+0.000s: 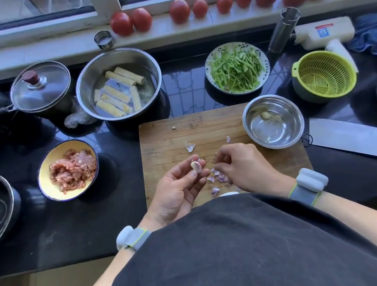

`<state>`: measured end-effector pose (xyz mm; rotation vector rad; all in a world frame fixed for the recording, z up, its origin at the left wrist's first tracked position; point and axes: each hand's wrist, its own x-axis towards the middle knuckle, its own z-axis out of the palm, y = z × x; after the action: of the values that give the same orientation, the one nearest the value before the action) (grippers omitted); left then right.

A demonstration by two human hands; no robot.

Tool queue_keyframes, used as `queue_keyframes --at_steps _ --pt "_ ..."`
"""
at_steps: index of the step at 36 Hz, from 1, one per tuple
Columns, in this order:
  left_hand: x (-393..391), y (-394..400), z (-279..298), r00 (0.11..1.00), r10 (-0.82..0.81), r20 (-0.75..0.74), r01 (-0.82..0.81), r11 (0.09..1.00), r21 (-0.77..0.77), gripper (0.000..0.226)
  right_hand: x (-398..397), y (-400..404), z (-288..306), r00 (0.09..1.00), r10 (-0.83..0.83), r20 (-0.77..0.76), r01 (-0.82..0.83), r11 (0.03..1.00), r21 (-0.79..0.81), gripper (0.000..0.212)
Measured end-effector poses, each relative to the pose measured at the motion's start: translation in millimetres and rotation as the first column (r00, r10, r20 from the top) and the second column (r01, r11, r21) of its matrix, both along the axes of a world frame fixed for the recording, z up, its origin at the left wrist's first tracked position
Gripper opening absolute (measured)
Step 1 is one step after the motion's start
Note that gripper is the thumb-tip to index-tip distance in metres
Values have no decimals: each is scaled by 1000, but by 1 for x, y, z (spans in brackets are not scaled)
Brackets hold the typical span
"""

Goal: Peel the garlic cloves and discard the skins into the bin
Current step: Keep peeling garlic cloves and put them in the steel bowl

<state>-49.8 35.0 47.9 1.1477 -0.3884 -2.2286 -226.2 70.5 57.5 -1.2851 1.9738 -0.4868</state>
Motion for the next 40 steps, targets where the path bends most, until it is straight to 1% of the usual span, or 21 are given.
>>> queue_keyframes --at_steps 2,3,6,9,13,16,19,23,28,35,37,38,40 --pt "-1 0 -1 1000 -5 12 5 1000 -23 30 3 0 5 999 4 43 -3 1000 -16 16" --pt "-1 0 -1 1000 -4 21 5 999 -39 31 5 0 8 998 14 66 -11 999 -43 17" --pt "-1 -1 -5 998 -12 59 17 995 -93 28 10 0 15 994 65 85 -52 988 -142 8" --pt "-2 0 -7 991 -30 127 51 984 -168 27 13 -2 17 994 106 37 -98 978 -185 7" --pt "-1 1 -9 964 -48 262 128 946 -299 26 15 -3 18 988 142 -61 -152 967 -205 10" --pt "-1 1 -5 930 -43 366 196 899 -392 26 15 -3 16 987 142 -79 -156 961 -226 11" --pt "-2 1 0 908 -28 417 231 865 -446 27 14 -3 16 984 154 -85 -170 956 -238 12" --pt "-1 2 2 891 -41 452 276 839 -468 26 12 -2 16 980 175 -92 -193 948 -253 12" --pt "-1 2 4 855 -60 515 349 800 -487 27 12 0 15 979 165 -118 -192 940 -281 9" --pt "-4 3 3 757 -14 653 473 700 -534 30 12 0 15 970 151 -192 -205 933 -297 9" --pt "-5 4 4 756 -5 655 476 691 -544 30 12 0 15 968 152 -199 -207 932 -297 9" --pt "-5 4 6 768 -10 640 462 701 -543 29 12 0 15 970 146 -195 -200 933 -298 10" --pt "-6 4 10 821 -29 570 394 751 -530 24 12 -1 14 983 117 -144 -156 942 -298 13"
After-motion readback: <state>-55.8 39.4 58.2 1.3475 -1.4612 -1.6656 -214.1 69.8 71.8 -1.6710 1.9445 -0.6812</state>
